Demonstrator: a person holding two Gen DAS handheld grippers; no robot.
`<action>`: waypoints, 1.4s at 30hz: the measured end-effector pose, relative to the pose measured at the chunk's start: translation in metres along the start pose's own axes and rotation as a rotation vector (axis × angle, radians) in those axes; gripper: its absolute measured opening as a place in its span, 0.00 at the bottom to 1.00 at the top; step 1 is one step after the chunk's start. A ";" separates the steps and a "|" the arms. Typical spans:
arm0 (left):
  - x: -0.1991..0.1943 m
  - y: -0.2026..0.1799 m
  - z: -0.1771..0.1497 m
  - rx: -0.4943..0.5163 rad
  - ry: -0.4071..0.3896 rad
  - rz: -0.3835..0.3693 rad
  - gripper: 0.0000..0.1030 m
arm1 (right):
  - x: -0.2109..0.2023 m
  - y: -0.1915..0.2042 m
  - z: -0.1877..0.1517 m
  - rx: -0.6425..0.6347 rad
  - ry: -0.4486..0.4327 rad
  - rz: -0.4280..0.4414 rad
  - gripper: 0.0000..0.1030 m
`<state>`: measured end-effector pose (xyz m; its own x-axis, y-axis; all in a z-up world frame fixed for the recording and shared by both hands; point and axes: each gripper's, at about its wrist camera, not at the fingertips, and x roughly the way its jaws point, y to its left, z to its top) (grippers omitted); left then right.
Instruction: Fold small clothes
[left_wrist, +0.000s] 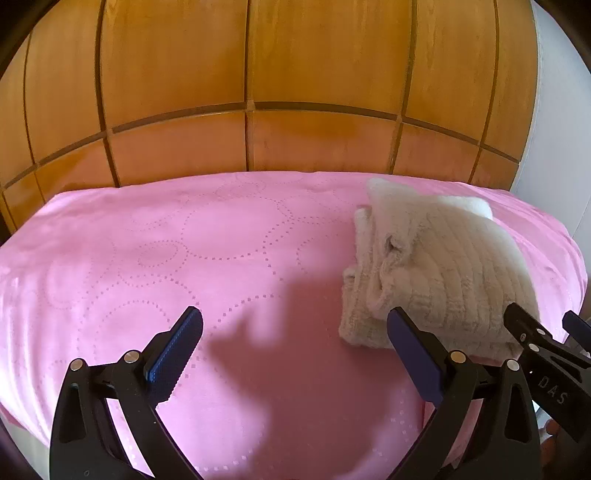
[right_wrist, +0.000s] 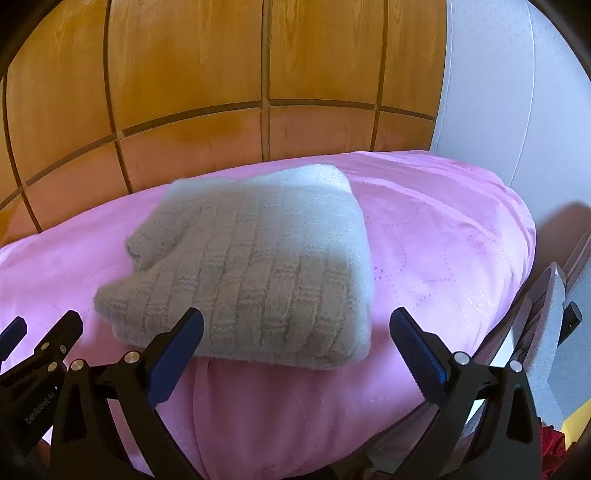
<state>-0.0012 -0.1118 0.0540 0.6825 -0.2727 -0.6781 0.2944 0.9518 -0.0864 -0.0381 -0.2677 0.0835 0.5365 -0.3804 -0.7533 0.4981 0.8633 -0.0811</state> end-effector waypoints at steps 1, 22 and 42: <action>0.000 -0.001 0.000 0.005 0.000 0.004 0.96 | 0.001 0.000 0.000 -0.001 0.002 0.006 0.98; -0.001 -0.007 0.001 0.008 -0.017 0.016 0.96 | 0.002 0.001 0.001 -0.004 0.001 0.023 0.98; -0.003 -0.007 -0.002 0.021 -0.030 0.018 0.96 | 0.000 0.003 -0.002 0.000 0.007 0.037 0.98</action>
<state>-0.0067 -0.1177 0.0551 0.7074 -0.2599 -0.6573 0.2955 0.9535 -0.0590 -0.0379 -0.2643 0.0823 0.5499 -0.3456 -0.7603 0.4782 0.8767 -0.0526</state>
